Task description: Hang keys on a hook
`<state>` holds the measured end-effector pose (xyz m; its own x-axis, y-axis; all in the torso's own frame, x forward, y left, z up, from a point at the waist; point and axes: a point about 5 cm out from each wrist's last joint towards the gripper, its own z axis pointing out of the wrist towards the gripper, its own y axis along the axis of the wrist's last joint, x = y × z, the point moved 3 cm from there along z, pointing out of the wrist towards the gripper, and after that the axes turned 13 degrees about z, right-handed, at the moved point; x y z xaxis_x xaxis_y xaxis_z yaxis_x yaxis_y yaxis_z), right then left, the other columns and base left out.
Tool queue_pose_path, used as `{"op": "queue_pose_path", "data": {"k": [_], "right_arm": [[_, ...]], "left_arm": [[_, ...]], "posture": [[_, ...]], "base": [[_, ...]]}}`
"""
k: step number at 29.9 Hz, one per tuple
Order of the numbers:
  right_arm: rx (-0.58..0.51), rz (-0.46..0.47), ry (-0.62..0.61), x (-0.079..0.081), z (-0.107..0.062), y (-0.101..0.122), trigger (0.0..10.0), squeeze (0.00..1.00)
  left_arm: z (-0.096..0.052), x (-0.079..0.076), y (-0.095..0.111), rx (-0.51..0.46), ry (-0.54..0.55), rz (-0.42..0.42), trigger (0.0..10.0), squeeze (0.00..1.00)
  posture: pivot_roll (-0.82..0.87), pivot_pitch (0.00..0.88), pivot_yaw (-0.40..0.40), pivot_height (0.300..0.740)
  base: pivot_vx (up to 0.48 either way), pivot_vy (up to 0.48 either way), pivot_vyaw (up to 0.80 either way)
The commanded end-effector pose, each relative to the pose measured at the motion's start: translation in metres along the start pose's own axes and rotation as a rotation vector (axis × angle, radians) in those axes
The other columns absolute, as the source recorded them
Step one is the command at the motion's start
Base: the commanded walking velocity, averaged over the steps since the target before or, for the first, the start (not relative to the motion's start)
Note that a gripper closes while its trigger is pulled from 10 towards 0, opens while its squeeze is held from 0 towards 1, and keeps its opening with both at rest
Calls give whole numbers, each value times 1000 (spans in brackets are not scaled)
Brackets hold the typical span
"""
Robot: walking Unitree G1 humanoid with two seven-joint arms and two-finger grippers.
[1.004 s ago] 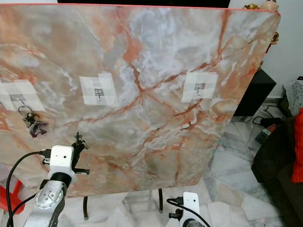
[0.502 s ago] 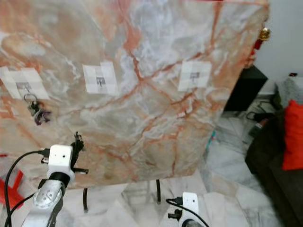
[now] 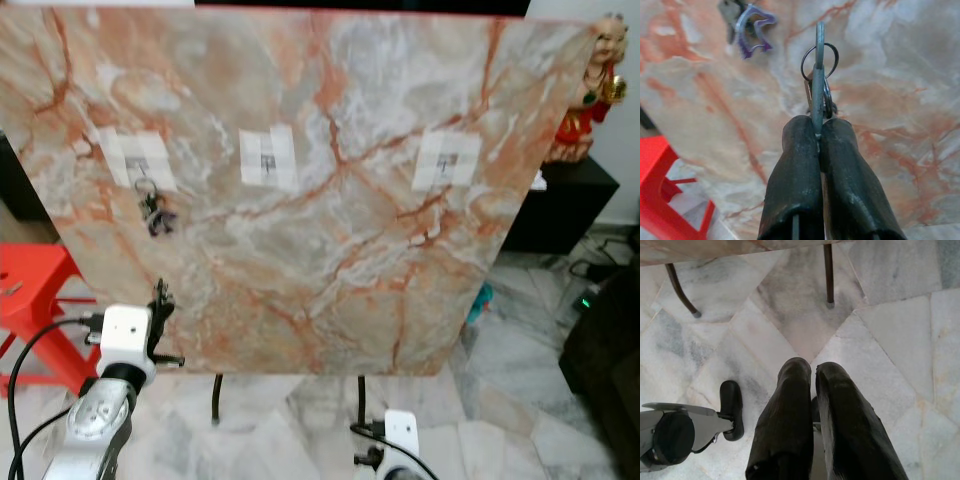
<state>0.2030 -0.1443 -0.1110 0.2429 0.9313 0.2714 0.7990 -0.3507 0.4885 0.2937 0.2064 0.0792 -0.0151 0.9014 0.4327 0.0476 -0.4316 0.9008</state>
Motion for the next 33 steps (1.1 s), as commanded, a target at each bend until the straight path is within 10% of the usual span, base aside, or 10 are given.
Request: {"op": "queue_pose_path", "data": {"k": [1, 33], "right_arm": [[-13, 13, -9, -2, 0, 4, 10000, 0], [-11, 13, -3, -3, 0, 5, 10000, 0]], "left_arm": [[3, -3, 3, -2, -8, -7, 10000, 0], [1, -5, 3, -5, -11, -15, 10000, 0]], "posture": [[97, 0, -56, 740], [95, 0, -62, 740]], "base": [[0, 304, 0], [0, 289, -309]]}}
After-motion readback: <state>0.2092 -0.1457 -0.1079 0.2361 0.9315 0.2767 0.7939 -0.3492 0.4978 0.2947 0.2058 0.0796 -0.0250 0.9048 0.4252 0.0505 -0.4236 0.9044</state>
